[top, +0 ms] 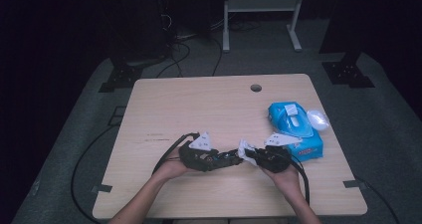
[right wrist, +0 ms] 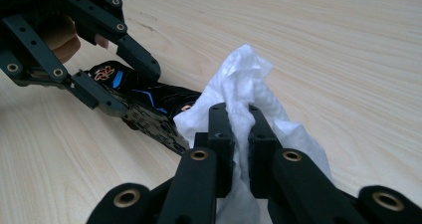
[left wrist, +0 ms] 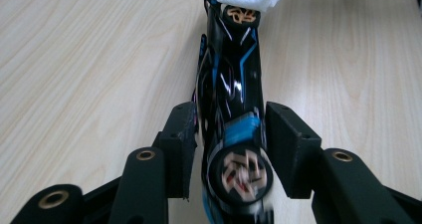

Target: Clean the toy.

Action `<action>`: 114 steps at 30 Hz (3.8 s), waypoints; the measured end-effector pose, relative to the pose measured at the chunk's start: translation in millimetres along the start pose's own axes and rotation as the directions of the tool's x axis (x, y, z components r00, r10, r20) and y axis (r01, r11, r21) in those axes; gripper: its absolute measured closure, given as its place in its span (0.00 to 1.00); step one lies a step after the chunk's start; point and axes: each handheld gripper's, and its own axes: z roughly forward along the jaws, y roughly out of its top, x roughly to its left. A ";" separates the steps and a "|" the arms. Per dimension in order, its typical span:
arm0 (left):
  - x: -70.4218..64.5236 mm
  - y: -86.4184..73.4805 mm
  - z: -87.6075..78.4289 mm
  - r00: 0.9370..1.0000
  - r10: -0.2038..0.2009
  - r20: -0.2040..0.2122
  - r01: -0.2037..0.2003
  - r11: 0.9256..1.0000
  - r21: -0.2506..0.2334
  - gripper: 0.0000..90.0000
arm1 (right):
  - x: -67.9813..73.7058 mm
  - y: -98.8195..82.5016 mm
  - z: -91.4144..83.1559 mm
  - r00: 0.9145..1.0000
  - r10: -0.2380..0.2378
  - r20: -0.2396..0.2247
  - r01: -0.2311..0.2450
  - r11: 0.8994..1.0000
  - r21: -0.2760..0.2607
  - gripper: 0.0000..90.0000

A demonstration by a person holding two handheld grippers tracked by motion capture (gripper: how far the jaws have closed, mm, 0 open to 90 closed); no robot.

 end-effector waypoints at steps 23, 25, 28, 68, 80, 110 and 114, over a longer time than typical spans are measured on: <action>2.3 34.8 34.9 0.999 0.034 0.013 -0.036 0.984 0.176 0.59 | -4.2 -2.1 -4.7 1.000 0.007 0.011 -0.007 1.000 0.006 0.93; 3.3 36.1 35.5 0.999 0.034 0.017 -0.036 0.982 0.184 0.59 | -4.2 -2.3 -4.7 1.000 0.009 0.012 -0.009 1.000 0.004 0.93; 4.4 38.9 37.4 0.999 0.037 0.020 -0.041 0.979 0.201 0.60 | -4.8 -2.4 -5.2 1.000 0.015 0.016 -0.015 1.000 0.003 0.93; -4.5 51.5 -4.4 0.996 0.087 0.014 -0.085 0.993 -0.076 0.64 | 18.1 44.1 -27.7 0.989 -0.016 -0.146 -0.010 0.985 -0.172 0.94; -5.6 40.6 -14.6 0.997 0.074 0.005 -0.073 0.989 -0.132 0.65 | 24.2 48.1 -28.9 0.993 -0.042 -0.112 0.022 0.984 -0.175 0.94; -6.2 37.0 -24.9 0.998 0.065 0.009 -0.062 0.980 -0.190 0.65 | 22.1 45.7 -30.5 0.994 -0.022 -0.108 -0.001 0.978 -0.209 0.94; -5.4 36.6 -27.8 0.999 0.051 0.013 -0.047 0.976 -0.213 0.65 | 25.4 48.7 -30.5 0.993 -0.038 -0.115 0.011 0.974 -0.224 0.94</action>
